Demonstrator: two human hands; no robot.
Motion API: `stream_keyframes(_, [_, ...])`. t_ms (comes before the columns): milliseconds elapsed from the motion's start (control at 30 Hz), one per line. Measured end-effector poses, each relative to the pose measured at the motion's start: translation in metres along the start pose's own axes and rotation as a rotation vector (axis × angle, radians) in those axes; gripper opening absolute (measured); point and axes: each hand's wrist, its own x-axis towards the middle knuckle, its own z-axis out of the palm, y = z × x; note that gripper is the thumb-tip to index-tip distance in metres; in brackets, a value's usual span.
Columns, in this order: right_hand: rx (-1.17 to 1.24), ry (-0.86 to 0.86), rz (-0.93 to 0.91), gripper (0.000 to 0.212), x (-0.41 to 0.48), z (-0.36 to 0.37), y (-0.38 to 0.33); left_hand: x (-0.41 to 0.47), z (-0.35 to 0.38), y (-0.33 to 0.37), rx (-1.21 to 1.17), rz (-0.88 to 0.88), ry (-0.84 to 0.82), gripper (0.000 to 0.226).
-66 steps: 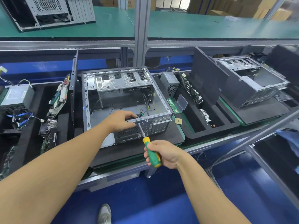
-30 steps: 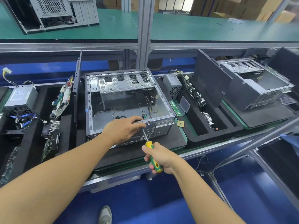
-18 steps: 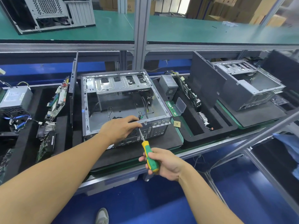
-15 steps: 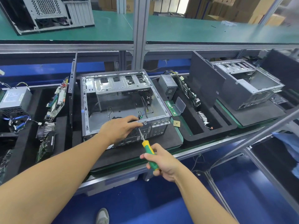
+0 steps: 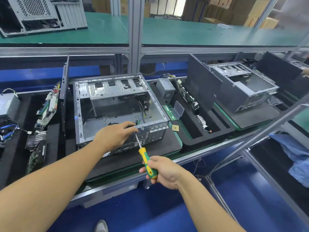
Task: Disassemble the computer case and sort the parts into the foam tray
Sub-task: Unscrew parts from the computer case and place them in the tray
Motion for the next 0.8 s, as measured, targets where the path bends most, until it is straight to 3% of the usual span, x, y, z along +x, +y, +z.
stream_keyframes(33, [-0.021, 0.039, -0.04, 0.01, 0.001, 0.002, 0.002, 0.0, 0.001, 0.0, 0.0, 0.006, -0.005, 0.028])
stream_keyframes(167, [-0.11, 0.215, -0.111, 0.027, 0.007, 0.011, 0.009, -0.001, 0.002, -0.001, -0.001, -0.001, -0.005, 0.028])
stream_keyframes(433, [0.087, 0.04, 0.091, 0.053, 0.003, 0.019, -0.007, -0.003, -0.002, 0.004, -0.064, -0.037, 0.006, 0.04])
stream_keyframes(567, [0.082, 0.026, 0.081, 0.031, -0.003, 0.012, -0.006, -0.003, -0.011, 0.012, -0.127, -0.106, 0.189, 0.049])
stream_keyframes(667, [0.009, 0.091, -0.025, 0.009, -0.002, 0.012, -0.003, -0.01, -0.011, 0.032, -0.142, -0.096, 0.422, 0.026])
stream_keyframes(733, [0.008, 0.143, -0.051, 0.019, 0.0, 0.013, -0.003, -0.019, -0.004, 0.052, -0.34, -0.234, 0.367, 0.011])
stream_keyframes(800, [0.011, 0.135, -0.044, 0.026, 0.001, 0.016, -0.001, -0.025, 0.007, 0.07, -0.602, -0.554, 0.301, 0.008])
